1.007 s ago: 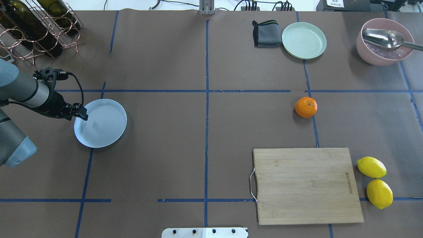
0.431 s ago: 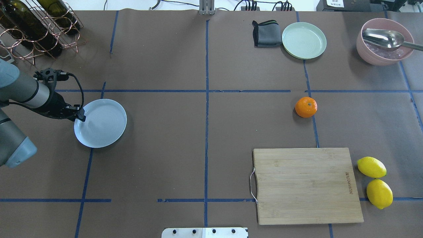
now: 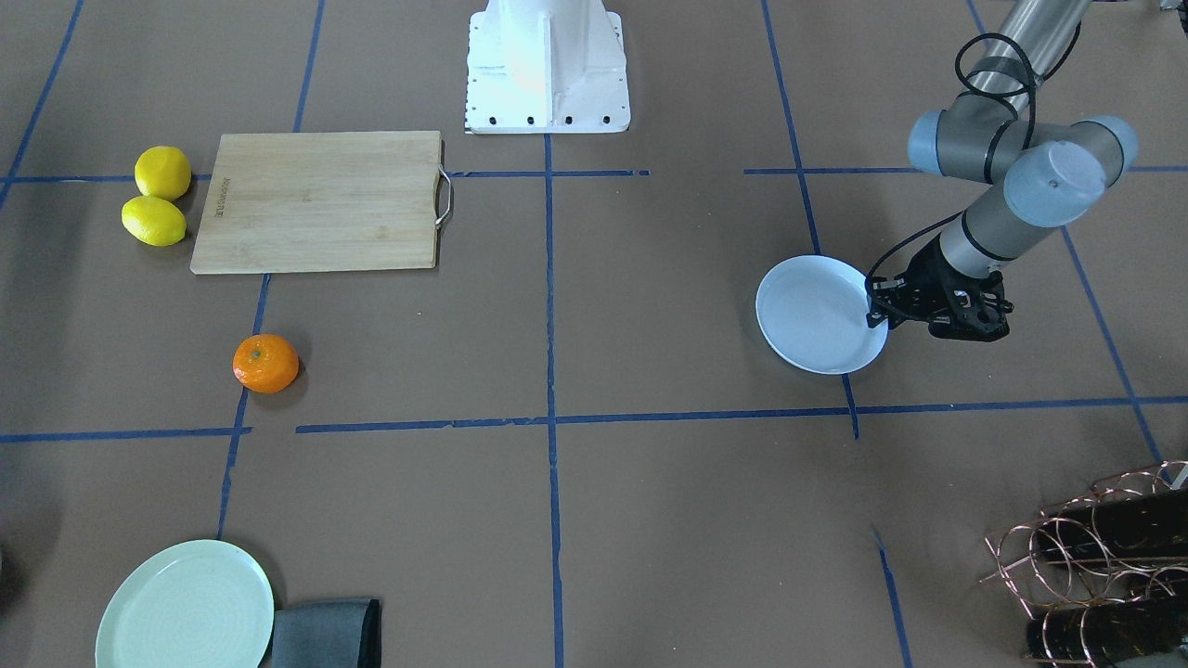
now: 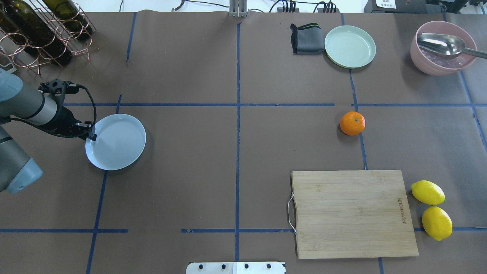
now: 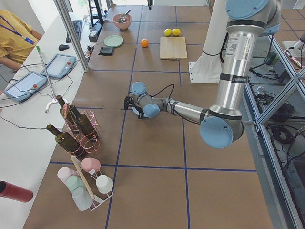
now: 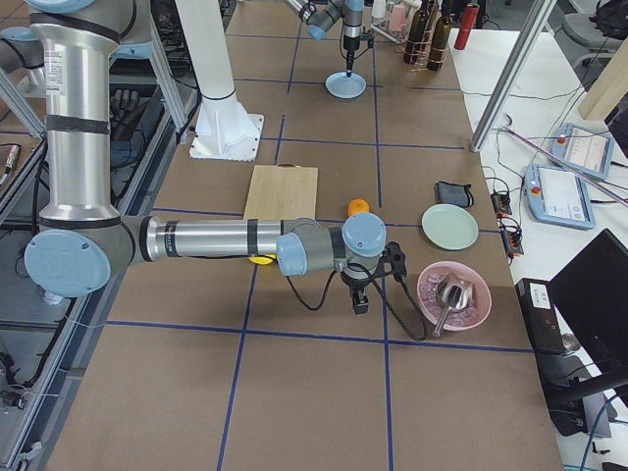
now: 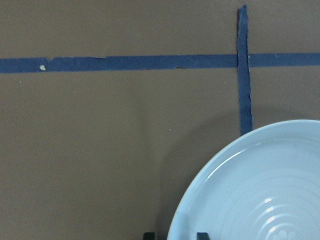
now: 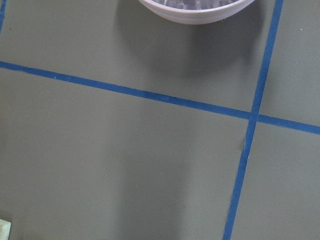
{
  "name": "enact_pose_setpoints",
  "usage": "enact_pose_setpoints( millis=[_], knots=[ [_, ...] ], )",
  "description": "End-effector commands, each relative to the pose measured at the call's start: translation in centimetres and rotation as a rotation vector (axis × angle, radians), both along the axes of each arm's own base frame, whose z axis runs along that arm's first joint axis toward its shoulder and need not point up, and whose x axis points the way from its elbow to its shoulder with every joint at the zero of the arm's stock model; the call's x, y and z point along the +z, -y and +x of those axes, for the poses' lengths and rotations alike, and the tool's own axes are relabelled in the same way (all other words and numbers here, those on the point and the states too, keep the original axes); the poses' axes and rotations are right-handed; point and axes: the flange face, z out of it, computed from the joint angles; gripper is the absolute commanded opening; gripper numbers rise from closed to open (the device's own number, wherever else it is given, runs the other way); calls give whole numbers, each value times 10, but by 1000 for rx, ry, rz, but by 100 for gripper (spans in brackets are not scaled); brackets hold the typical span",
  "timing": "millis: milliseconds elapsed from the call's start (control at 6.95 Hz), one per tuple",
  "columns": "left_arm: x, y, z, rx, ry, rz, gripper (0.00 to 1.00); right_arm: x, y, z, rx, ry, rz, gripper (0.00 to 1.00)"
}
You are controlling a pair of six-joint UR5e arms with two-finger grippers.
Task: Pick orange to plate
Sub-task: 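Slide the white plate to table centre with left gripper while right arm reaches in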
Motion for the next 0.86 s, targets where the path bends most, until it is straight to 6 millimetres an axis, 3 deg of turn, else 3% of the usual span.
enact_pose_setpoints(
  millis=[0,144,288,431,719],
  knots=[
    [0,0,0,2,-2,-4,0,-1,1,0,0,0,2,100],
    [-13,-1,0,7,-21,13,0,-1,1,0,0,0,3,100],
    [-43,-3,-1,7,-61,55,0,-1,1,0,0,0,3,100],
    [-82,4,7,7,-122,62,0,-2,1,0,0,1,5,100],
    [-189,32,38,-41,-258,25,0,-2,2,0,0,1,5,100]
  ],
)
